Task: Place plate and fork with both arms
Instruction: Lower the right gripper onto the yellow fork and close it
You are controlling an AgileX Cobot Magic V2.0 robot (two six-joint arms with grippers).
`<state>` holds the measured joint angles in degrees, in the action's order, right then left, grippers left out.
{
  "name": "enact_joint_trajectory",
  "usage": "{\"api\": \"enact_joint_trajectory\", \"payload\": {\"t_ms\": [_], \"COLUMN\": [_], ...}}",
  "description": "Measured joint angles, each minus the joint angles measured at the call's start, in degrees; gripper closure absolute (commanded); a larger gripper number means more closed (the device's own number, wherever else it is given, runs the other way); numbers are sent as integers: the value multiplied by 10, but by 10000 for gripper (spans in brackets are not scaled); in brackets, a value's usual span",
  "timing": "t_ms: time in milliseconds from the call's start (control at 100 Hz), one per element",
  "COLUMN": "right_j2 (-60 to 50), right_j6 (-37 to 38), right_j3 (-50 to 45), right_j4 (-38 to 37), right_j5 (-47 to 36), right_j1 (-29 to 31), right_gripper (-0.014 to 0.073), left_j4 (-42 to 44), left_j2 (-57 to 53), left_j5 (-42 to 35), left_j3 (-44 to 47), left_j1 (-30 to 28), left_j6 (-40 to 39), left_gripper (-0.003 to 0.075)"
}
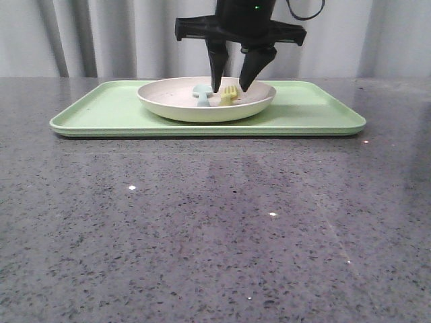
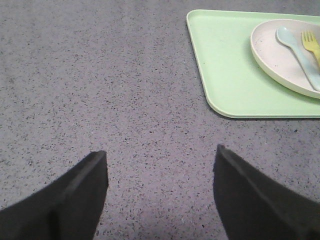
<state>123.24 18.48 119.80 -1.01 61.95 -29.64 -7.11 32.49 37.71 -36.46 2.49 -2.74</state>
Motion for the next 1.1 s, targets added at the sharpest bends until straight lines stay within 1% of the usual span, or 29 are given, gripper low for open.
{"api": "enact_joint_trajectory", "payload": {"t_ms": [720,810,980,1050,1100], "right_j2": [31,31,31,31,31], "right_j6": [3,3,3,3,3], "right_j3": [6,6,6,6,6], "right_j4": [7,7,7,7,10], "right_j5": [0,1,3,3,3], "right_j1": [0,0,0,0,0], "right_gripper": [249,292,468,525,551], "left_j4": [0,0,0,0,0], "left_j2": [0,0,0,0,0], "left_j5": [0,0,0,0,0], "left_j3": [0,0,0,0,0], "left_j1": [0,0,0,0,0], "left_j6": [0,0,0,0,0], "left_gripper": [282,282,282,282,282]}}
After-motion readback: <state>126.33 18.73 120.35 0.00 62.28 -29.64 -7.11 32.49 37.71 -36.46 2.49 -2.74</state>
